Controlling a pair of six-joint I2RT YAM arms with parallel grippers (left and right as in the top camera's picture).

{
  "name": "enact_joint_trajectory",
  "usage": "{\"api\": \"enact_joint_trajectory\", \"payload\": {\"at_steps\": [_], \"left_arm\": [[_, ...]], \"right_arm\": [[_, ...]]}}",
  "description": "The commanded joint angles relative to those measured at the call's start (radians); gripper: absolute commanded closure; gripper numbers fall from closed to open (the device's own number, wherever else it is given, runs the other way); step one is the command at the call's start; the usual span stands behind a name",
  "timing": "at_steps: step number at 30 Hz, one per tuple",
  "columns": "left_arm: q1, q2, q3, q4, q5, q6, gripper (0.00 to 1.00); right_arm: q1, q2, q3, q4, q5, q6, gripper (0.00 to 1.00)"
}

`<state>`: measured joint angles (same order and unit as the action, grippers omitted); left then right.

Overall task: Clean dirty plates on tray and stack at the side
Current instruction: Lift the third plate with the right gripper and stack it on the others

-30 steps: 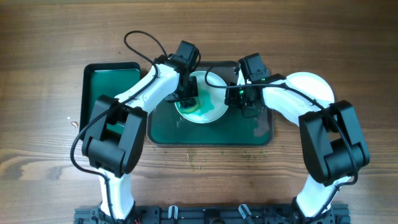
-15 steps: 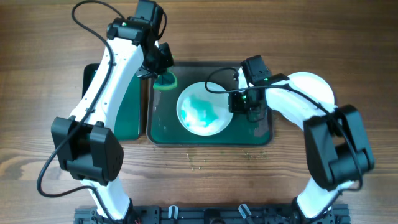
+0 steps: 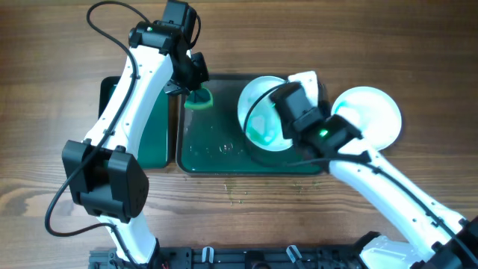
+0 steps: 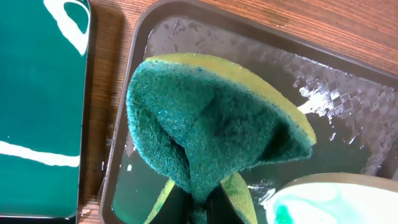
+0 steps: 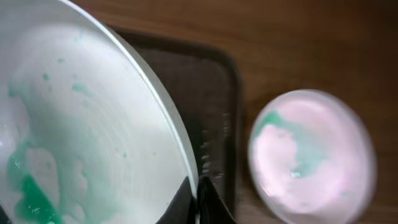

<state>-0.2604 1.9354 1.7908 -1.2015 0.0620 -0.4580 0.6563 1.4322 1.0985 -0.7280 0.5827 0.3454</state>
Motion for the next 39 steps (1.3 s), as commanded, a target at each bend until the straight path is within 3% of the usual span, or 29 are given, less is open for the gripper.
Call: {"api": "enact_joint_trajectory", "payload": {"at_steps": [1,4,11,14,19,24,28,30,33,36,39], "left_arm": [[0.001,-0.014,0.014,0.000,0.016,0.009,0.96],[0.000,-0.014,0.014,0.000,0.016,0.009,0.96],[0.000,-0.014,0.014,0.001,0.016,0.009,0.96],[0.001,-0.014,0.014,0.005,0.016,0.009,0.96],[0.000,-0.014,0.014,0.005,0.016,0.009,0.96],[0.001,-0.014,0.014,0.005,0.016,0.009,0.96],[0.000,-0.014,0.014,0.003,0.016,0.009,0.96],[0.001,-0.014,0.014,0.004,0.016,0.009,0.96],[0.000,-0.014,0.014,0.000,0.016,0.009,0.96],[0.001,-0.014,0.014,-0.001,0.015,0.009,0.96],[0.001,-0.014,0.014,0.000,0.013,0.009,0.96]], "right_arm": [[0.105,-0.015,0.001,-0.003,0.409,-0.005,0.96],[0.190,-0.015,0.001,-0.002,0.624,-0.010,0.96],[0.302,-0.015,0.001,0.078,0.925,-0.183,0.96],[0.309,-0.015,0.001,0.172,0.938,-0.314,0.96],[0.309,-0.015,0.001,0.223,0.921,-0.319,0.96],[0.269,-0.015,0.001,0.174,0.565,-0.296,0.96],[0.154,-0.015,0.001,0.051,0.150,-0.040,0.96],[0.035,-0.015,0.001,0.027,-0.122,0.047,0.96],[-0.217,-0.015,0.001,0.034,-0.502,0.054,0.96],[-0.471,-0.015,0.000,0.016,-0.725,0.058,0.96],[-0.684,-0.015,-0.007,-0.010,-0.755,0.100,0.96]]}}
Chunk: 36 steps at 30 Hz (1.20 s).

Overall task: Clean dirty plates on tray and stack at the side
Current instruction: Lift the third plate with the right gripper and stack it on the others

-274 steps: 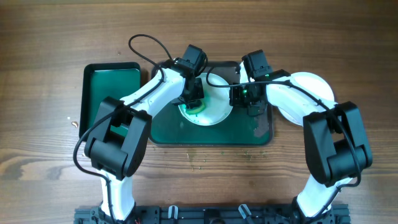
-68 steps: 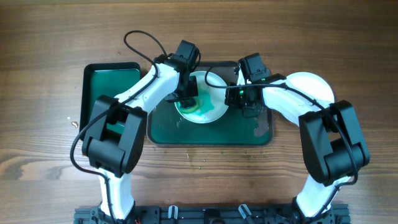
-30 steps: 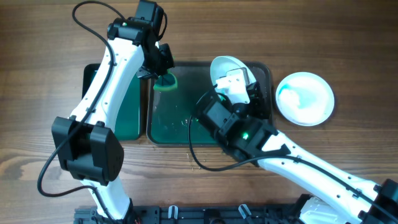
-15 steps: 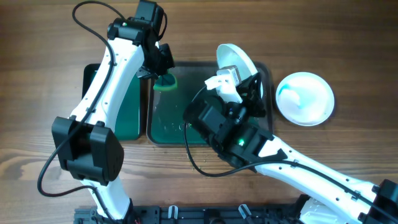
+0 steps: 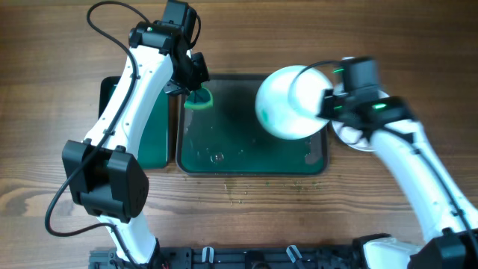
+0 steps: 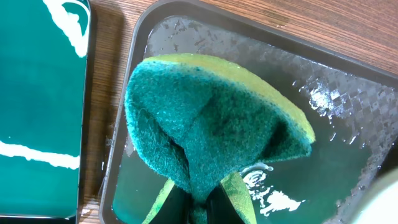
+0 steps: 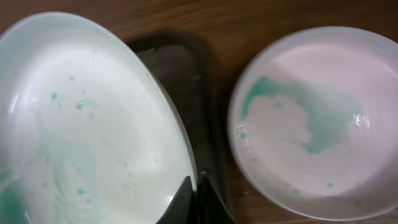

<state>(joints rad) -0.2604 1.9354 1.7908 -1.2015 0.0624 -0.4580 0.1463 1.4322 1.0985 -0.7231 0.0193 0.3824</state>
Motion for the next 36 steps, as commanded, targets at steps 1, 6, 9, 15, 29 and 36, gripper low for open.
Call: {"api": "enact_joint_trajectory", "payload": {"at_steps": [1,6,9,15,29,36], "left_arm": [[0.000,-0.014,0.014,0.000,0.011,0.009,0.96],[0.001,-0.014,0.014,0.000,0.011,0.009,0.96],[0.000,-0.014,0.014,0.000,0.011,0.009,0.96],[0.001,-0.014,0.014,0.000,0.004,0.008,0.96],[0.192,-0.052,-0.011,-0.159,-0.173,0.282,0.96],[0.349,-0.050,-0.270,0.052,-0.168,0.428,0.96]], "right_arm": [[-0.253,-0.015,-0.017,-0.015,-0.182,0.066,0.96],[-0.523,-0.015,-0.158,0.069,-0.079,0.118,0.96],[-0.575,-0.015,-0.237,0.171,-0.080,0.126,0.96],[-0.576,-0.015,-0.259,0.172,-0.061,0.088,0.89],[-0.303,-0.017,-0.143,0.082,-0.279,-0.092,0.27],[-0.204,-0.016,-0.143,0.079,-0.245,-0.095,0.21]]}}
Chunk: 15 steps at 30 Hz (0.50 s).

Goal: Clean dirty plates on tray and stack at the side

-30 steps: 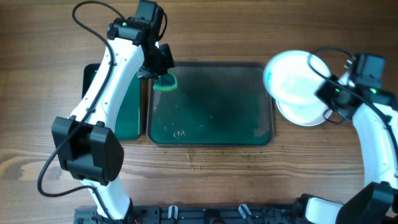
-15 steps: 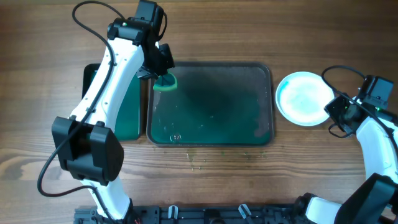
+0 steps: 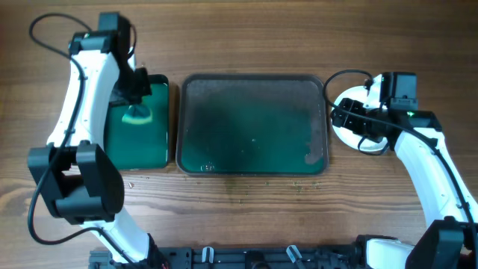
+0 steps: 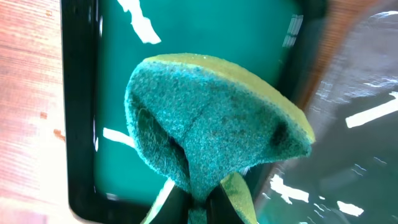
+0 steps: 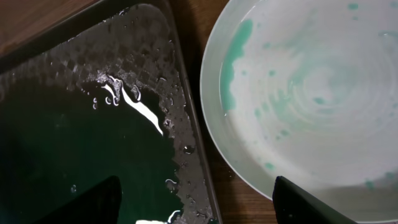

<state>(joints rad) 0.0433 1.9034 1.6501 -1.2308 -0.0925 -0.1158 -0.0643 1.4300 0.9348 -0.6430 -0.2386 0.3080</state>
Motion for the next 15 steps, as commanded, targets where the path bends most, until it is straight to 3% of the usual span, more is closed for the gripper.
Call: {"api": "enact_joint_trajectory", "payload": {"at_steps": [1,2,3,4,8,12,14,15], "left_arm": [[0.058,-0.018,-0.175,0.126,-0.009,0.086,0.96],[0.066,-0.018,-0.206,0.157,-0.005,0.086,0.93],[0.071,-0.018,-0.244,0.195,-0.005,0.086,0.80],[0.071,-0.018,-0.264,0.216,-0.005,0.086,0.75],[0.071,-0.023,-0.264,0.219,-0.006,0.086,0.67],[0.065,-0.082,-0.156,0.113,0.047,0.025,0.55],[0.061,-0.136,-0.072,0.056,0.114,0.025,0.35],[0.057,-0.186,-0.018,0.032,0.171,0.025,0.00]], "right_arm": [[0.006,-0.014,0.021,-0.003,0.013,-0.021,0.21],[0.006,-0.014,0.021,-0.006,0.013,-0.021,0.21],[0.006,-0.014,0.021,-0.008,0.013,-0.024,0.21],[0.006,-0.014,0.021,-0.009,0.013,-0.026,0.21],[0.006,-0.015,0.035,-0.028,0.012,-0.098,0.20],[0.006,-0.022,0.145,-0.158,0.013,-0.099,0.16],[0.006,-0.038,0.206,-0.232,0.013,-0.100,0.14],[0.006,-0.058,0.254,-0.287,0.012,-0.114,0.05]]}}
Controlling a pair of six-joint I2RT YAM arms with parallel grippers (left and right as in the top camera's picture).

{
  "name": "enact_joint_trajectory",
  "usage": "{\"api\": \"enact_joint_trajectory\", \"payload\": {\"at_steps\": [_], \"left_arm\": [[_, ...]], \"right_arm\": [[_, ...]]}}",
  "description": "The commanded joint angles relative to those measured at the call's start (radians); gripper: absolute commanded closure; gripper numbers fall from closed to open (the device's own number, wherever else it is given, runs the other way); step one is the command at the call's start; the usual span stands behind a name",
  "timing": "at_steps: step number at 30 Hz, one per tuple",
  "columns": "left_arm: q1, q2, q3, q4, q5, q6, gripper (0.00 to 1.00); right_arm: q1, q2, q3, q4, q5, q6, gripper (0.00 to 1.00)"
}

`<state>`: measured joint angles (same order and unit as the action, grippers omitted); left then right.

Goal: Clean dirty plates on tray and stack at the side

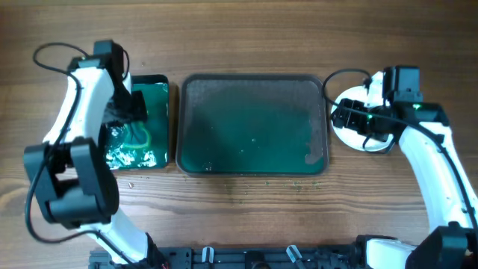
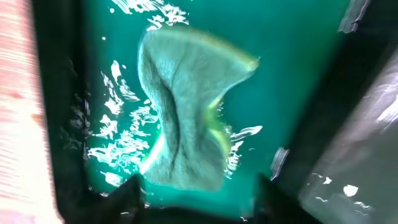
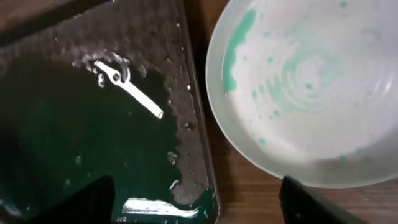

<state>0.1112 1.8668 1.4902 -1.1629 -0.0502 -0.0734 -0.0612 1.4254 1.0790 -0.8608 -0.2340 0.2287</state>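
Observation:
The white plate (image 3: pixel 305 87), streaked with green soap, lies on the wooden table right of the dark tray (image 3: pixel 93 118). In the overhead view the plate (image 1: pixel 371 146) is mostly hidden under my right gripper (image 1: pixel 351 119), which hovers open above its left rim. The right gripper (image 3: pixel 199 202) holds nothing. The green-and-yellow sponge (image 2: pixel 186 112) lies loose in the green water of the basin (image 1: pixel 160 82), left of the tray (image 1: pixel 254 123). My left gripper (image 2: pixel 199 199) is open just above the sponge (image 1: pixel 138 136). The tray carries a film of water.
The green basin (image 2: pixel 298 74) butts against the tray's left edge. Small crumbs are scattered on the wood in front of the tray. A black rail (image 1: pixel 246 258) runs along the table's near edge.
My left gripper has opened and let go of the sponge, which now lies in the basin's water. The right gripper is still open over the plate, shifted slightly.
First my left gripper held the sponge at the tray's far left corner while the right held a soapy plate over the tray. Then the plate was near another plate on the right. Later it lay there released, the sponge over the basin, now dropped in.

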Motion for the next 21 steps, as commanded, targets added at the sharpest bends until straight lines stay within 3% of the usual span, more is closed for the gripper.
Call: {"api": "enact_joint_trajectory", "payload": {"at_steps": [1,4,7,15,21], "left_arm": [[-0.013,-0.189,0.166,-0.042,0.167,-0.017,0.00],[-0.016,-0.310,0.174,-0.068,0.290,-0.017,0.00],[-0.016,-0.373,0.174,-0.069,0.289,-0.016,0.00],[-0.016,-0.388,0.174,-0.069,0.289,-0.016,0.00],[-0.016,-0.388,0.174,-0.069,0.289,-0.016,0.00]], "right_arm": [[0.003,-0.074,0.147,-0.114,0.008,-0.047,0.01],[0.003,-0.170,0.253,-0.249,0.008,-0.047,0.01],[0.003,-0.322,0.325,-0.352,0.007,-0.044,0.00],[0.003,-0.684,0.335,-0.371,0.000,-0.042,0.00],[0.003,-0.752,0.335,-0.450,0.000,-0.042,0.00]]}}
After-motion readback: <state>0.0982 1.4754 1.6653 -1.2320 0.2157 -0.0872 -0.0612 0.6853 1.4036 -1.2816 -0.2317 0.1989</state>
